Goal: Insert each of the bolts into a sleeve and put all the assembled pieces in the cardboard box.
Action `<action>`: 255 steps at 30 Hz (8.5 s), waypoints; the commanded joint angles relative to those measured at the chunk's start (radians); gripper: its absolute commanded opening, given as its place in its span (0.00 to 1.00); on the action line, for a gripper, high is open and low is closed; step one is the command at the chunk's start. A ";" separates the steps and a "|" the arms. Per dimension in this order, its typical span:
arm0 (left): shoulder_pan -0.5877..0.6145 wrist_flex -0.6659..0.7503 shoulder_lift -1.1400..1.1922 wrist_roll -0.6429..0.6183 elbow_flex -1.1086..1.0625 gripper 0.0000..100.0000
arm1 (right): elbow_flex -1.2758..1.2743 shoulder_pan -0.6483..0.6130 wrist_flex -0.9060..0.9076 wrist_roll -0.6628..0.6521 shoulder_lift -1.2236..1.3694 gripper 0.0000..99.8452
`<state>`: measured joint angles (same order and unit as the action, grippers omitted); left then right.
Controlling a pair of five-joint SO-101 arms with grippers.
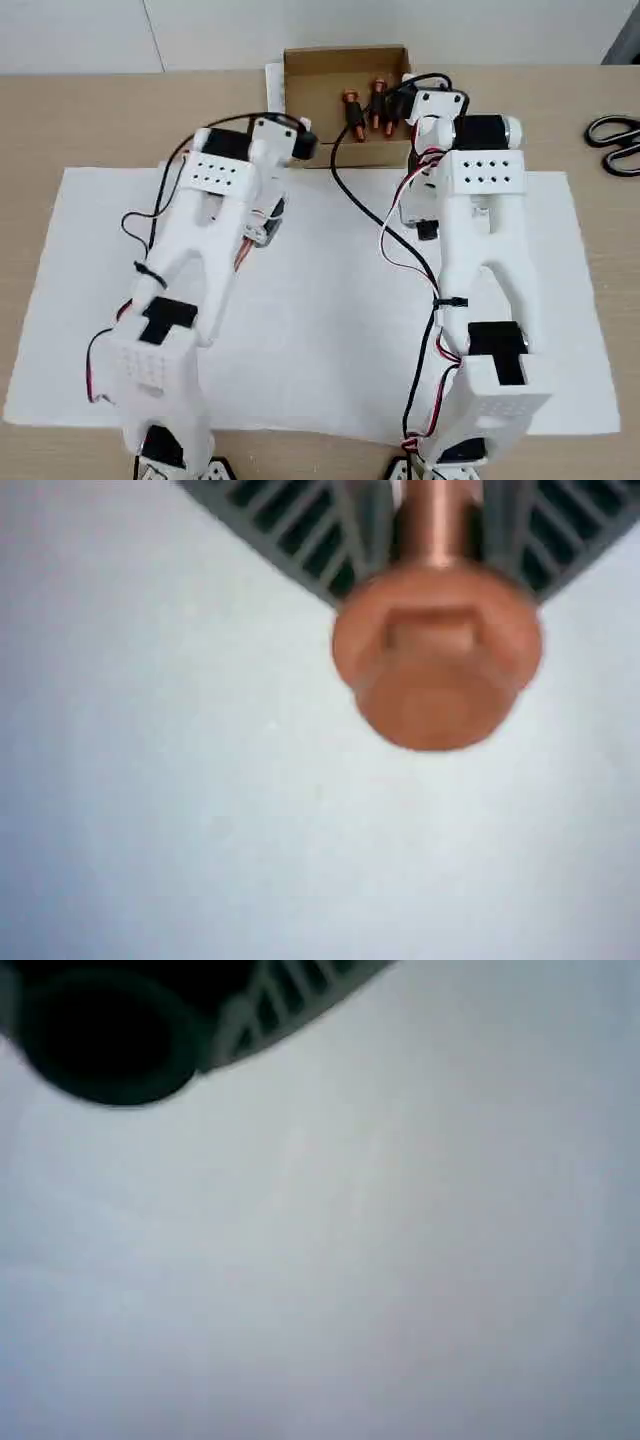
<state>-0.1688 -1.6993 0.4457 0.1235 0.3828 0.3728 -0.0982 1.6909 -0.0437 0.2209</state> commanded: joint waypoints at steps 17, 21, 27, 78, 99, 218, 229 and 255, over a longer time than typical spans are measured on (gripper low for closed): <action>0.094 -0.051 -0.399 0.000 0.013 0.01 | -0.189 -0.033 -0.111 0.041 -0.489 0.01; 0.095 -0.051 -0.433 0.005 0.013 0.01 | -0.470 -0.030 -0.303 0.038 -0.720 0.01; 0.086 -0.049 -0.434 0.000 0.012 0.01 | -0.918 -0.027 -0.616 -0.092 -1.038 0.01; -0.143 0.048 -0.526 -0.526 0.529 0.01 | -2.056 -0.321 -1.362 0.164 -2.035 0.00; -0.107 0.338 -1.036 -0.489 -0.255 0.01 | -2.056 -0.383 -1.283 0.167 -2.035 0.00; -0.433 0.812 -1.289 -0.319 -1.162 0.21 | -2.058 -0.409 -1.216 0.167 -2.035 0.00; -0.170 0.419 -1.290 -0.049 -0.924 0.21 | -2.058 -0.406 -1.216 0.167 -2.035 0.00; 0.516 0.075 -1.290 0.014 -0.823 0.21 | -1.402 -0.163 -1.308 0.127 -1.495 0.00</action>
<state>0.3391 -1.5919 -0.8247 0.1343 -0.4964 -1.2474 -0.2869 0.4649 0.0944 -1.4991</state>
